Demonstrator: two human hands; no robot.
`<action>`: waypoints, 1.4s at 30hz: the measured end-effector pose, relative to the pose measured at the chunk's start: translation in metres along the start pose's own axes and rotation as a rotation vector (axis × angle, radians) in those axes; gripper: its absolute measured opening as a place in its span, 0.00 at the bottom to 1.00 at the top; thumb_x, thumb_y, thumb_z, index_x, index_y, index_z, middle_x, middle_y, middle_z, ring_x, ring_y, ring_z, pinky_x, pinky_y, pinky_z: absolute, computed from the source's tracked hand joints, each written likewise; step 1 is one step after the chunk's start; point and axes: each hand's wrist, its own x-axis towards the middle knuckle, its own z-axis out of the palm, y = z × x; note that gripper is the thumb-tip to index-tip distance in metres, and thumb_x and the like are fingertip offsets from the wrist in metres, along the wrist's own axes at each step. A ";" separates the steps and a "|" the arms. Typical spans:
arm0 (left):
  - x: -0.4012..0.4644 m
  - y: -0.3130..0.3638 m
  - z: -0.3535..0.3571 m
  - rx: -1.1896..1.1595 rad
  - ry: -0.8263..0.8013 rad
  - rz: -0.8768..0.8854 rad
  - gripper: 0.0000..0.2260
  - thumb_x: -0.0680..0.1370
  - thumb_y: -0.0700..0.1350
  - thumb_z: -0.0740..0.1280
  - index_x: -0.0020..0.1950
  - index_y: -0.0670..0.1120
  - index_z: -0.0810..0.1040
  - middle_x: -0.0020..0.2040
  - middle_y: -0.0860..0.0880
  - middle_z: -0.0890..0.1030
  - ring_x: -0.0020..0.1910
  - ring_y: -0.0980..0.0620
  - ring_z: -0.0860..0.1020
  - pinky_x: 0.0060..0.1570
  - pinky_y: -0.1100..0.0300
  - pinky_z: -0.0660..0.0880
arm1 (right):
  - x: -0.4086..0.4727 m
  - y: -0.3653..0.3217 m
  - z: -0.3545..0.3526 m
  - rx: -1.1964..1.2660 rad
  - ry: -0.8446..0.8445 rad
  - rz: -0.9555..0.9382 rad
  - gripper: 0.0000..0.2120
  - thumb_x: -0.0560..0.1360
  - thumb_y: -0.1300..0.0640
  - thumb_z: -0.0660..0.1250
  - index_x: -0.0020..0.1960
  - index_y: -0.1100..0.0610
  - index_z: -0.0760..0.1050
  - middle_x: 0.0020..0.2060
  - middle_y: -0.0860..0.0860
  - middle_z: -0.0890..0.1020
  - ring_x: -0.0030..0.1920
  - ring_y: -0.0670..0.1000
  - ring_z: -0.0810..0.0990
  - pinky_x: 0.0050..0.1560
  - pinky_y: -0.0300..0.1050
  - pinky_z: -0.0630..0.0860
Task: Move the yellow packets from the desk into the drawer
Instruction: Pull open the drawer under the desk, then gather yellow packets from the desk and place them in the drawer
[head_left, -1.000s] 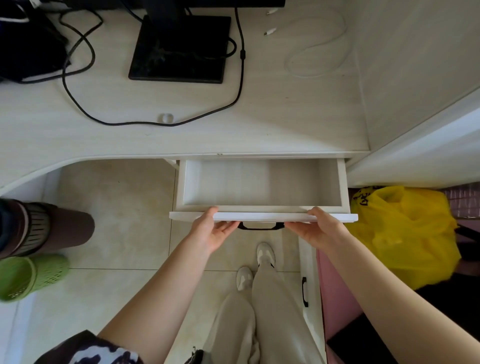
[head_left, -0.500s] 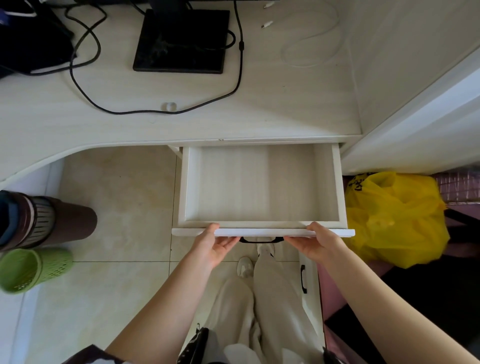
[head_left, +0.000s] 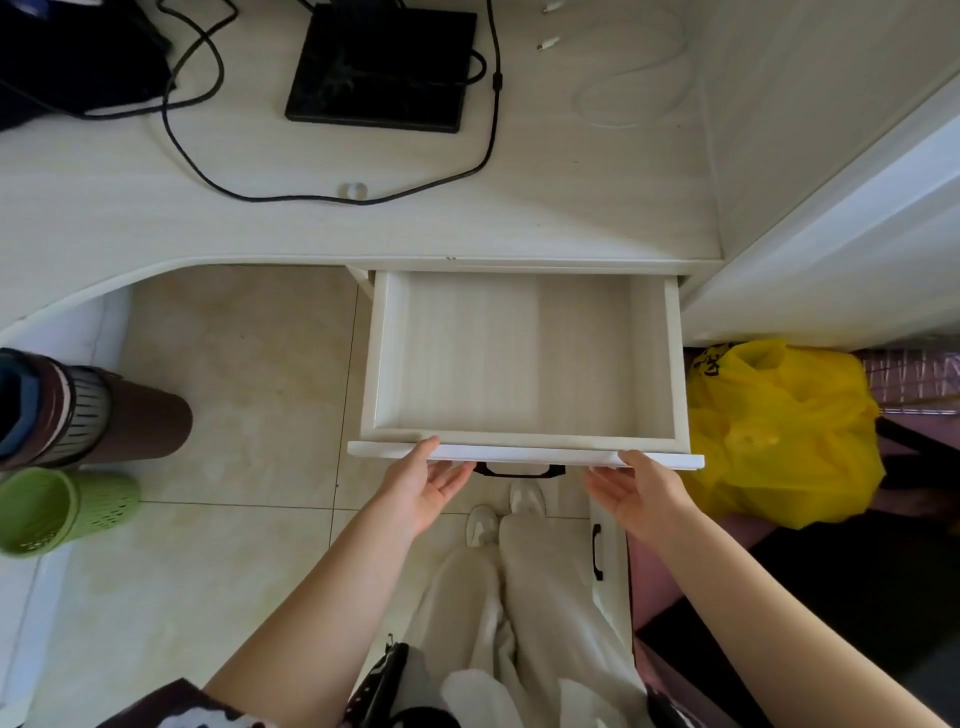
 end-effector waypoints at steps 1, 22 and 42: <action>-0.003 0.000 -0.002 0.013 -0.010 0.007 0.16 0.79 0.39 0.64 0.66 0.38 0.70 0.63 0.35 0.76 0.54 0.36 0.80 0.51 0.46 0.79 | -0.003 0.001 -0.001 -0.028 0.005 -0.018 0.09 0.81 0.62 0.59 0.59 0.64 0.70 0.52 0.63 0.79 0.56 0.62 0.79 0.62 0.57 0.75; -0.092 -0.033 -0.100 0.699 0.436 0.576 0.08 0.77 0.43 0.65 0.55 0.48 0.79 0.45 0.50 0.83 0.43 0.52 0.81 0.35 0.63 0.72 | -0.067 0.018 0.070 -1.566 -0.272 -0.717 0.22 0.81 0.54 0.55 0.73 0.57 0.61 0.66 0.54 0.74 0.51 0.52 0.74 0.41 0.40 0.67; -0.117 0.117 -0.288 0.839 0.779 0.712 0.10 0.79 0.48 0.62 0.59 0.51 0.76 0.45 0.57 0.78 0.45 0.53 0.77 0.44 0.56 0.76 | -0.120 0.174 0.309 -2.027 -0.607 -1.216 0.24 0.80 0.51 0.55 0.74 0.57 0.58 0.69 0.53 0.69 0.66 0.53 0.70 0.60 0.50 0.73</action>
